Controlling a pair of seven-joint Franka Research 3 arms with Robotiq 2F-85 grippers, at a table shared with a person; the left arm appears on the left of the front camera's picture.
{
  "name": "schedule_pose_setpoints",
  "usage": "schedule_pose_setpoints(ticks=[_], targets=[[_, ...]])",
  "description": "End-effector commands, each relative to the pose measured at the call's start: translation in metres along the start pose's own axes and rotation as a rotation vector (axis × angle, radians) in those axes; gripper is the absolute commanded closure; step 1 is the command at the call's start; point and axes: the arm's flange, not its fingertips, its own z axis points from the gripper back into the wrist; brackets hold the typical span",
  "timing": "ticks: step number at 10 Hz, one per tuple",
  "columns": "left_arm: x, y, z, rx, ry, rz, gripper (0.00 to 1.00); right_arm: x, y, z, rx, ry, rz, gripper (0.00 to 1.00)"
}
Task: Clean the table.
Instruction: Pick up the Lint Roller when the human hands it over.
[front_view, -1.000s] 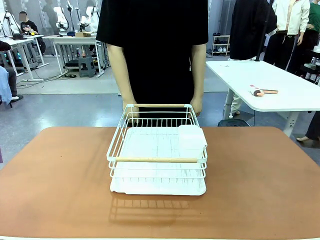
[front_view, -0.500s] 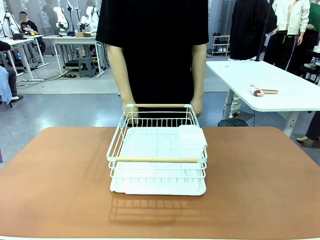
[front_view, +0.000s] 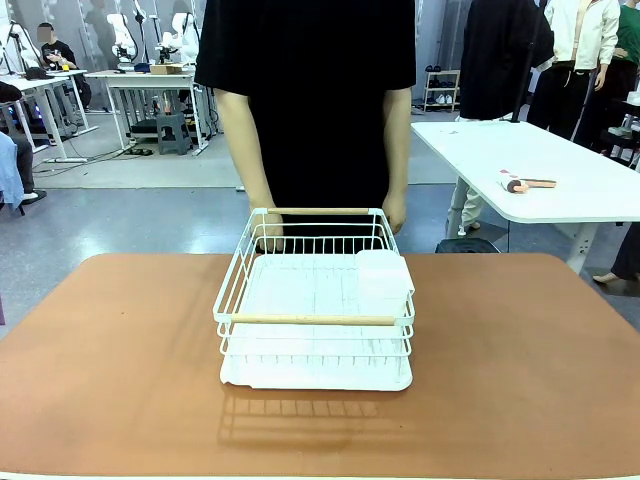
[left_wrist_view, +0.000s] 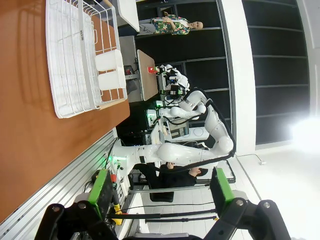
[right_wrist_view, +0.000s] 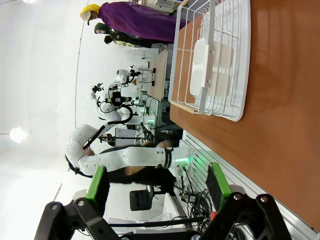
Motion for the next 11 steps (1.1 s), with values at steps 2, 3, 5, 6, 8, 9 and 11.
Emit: schedule_pose_setpoints(ticks=[2,3,5,6,8,9,11], targets=[[-0.0006,-0.0019,0.0023,0.001,-0.005,-0.006,0.00,-0.0001,0.0016,0.0004,0.001,-0.001,0.002,0.00],[-0.0006,-0.0019,0.0023,0.001,-0.005,-0.006,0.00,-0.0001,0.0016,0.0004,0.001,-0.001,0.002,0.00],[-0.0006,-0.0019,0.0023,0.001,-0.005,-0.006,0.00,-0.0001,0.0016,0.0004,0.001,-0.001,0.002,0.00],[-0.0006,-0.0019,0.0023,0.001,-0.005,-0.006,0.00,-0.0001,0.0016,0.0004,0.001,-0.001,0.002,0.00],[-0.0006,-0.0019,0.0023,0.001,-0.005,-0.006,0.00,-0.0001,0.0016,0.0004,0.001,-0.001,0.002,0.00],[-0.0006,-0.0019,0.0023,0.001,-0.005,-0.006,0.00,-0.0001,0.0016,0.0004,0.001,-0.001,0.002,0.00],[-0.0006,-0.0019,0.0023,0.001,-0.005,-0.006,0.00,-0.0001,0.0016,0.0004,0.001,-0.001,0.002,0.00]])
